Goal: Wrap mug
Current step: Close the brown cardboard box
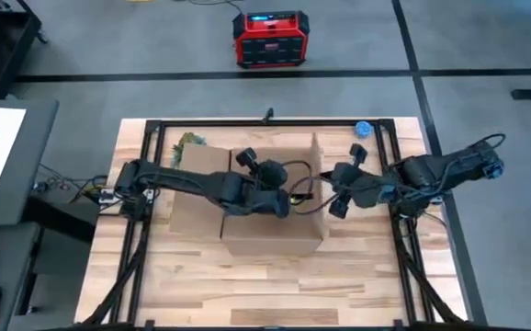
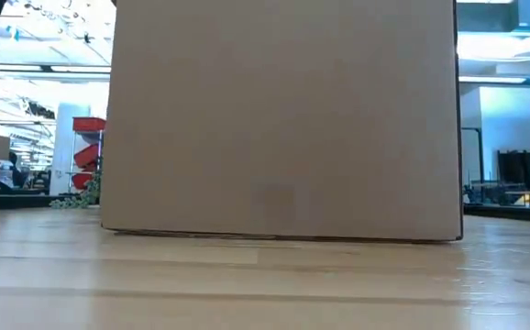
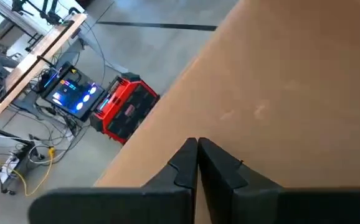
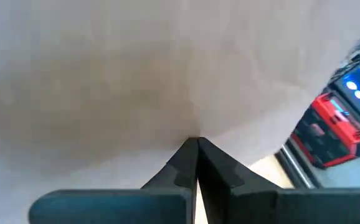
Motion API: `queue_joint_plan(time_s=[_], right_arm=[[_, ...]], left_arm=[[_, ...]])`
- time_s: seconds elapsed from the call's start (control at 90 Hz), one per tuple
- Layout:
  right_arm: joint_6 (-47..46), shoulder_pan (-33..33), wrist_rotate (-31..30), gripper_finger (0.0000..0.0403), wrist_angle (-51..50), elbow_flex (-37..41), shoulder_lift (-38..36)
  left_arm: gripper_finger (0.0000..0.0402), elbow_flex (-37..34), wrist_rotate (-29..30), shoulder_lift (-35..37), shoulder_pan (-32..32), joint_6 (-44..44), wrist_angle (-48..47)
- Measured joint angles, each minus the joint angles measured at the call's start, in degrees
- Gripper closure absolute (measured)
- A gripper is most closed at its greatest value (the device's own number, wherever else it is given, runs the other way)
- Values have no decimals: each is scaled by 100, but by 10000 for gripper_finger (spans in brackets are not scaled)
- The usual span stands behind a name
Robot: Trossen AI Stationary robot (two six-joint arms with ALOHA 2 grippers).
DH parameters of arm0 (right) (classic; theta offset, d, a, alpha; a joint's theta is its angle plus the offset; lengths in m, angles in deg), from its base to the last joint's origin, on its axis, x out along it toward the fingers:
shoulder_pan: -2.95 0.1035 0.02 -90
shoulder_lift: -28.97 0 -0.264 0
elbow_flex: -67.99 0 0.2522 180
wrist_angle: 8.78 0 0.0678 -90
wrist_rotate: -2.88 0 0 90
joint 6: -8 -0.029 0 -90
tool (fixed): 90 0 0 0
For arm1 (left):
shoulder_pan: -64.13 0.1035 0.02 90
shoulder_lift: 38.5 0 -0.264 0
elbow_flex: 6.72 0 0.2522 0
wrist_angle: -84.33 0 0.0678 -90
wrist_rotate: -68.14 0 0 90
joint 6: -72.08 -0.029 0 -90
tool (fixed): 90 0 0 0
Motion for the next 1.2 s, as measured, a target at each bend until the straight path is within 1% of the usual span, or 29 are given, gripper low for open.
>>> queue_joint_plan(time_s=[0.067,0.156,0.267,0.333,0.389,0.444,0.5,0.533,0.611,0.711,0.844,0.878,0.922,0.967,1.056,1.156,1.2], right_arm=[[114,-98,18,403,43,-8,206],[255,-260,69,403,94,-26,487],[221,-422,44,403,155,-45,711],[205,-450,101,403,56,-38,763],[185,-459,187,403,28,-19,784],[176,-465,220,403,-6,-24,793],[117,-463,226,403,-77,-22,791],[85,-463,255,403,-115,-21,787],[28,-465,285,403,-133,-24,786],[-62,-463,299,403,-172,-21,788],[-189,-463,329,403,-177,-19,788],[-208,-461,333,403,-177,-19,788],[-208,-457,333,403,-175,-18,789],[-210,-457,340,403,-174,-17,792],[-214,-433,363,403,-177,-15,792],[-214,-415,368,403,-166,-15,795],[-214,-415,368,403,-168,-15,795]], left_arm=[[402,-4,-7,88,-90,-89,125],[402,37,-44,278,-261,-416,375],[402,237,-57,484,-480,-549,152],[402,415,-52,704,-634,-372,-153],[402,587,-28,1023,-809,-163,-300],[402,698,-40,1345,-979,60,-638],[402,746,-174,1601,-1145,314,-853],[402,750,-315,1768,-1265,509,-1040],[402,731,-848,2061,-1519,1006,-1399],[402,741,-1887,2483,-1863,1637,-1932],[402,738,-3214,2704,-2349,2988,-3015],[402,680,-3471,2707,-2453,3298,-3027],[402,510,-3833,2774,-2555,3468,-2860],[402,410,-4034,2818,-2700,3686,-2848],[402,179,-4072,2900,-2960,4445,-2982],[402,-370,-4199,2964,-3073,4711,-2987],[402,-683,-4346,2945,-3086,4793,-2928]])
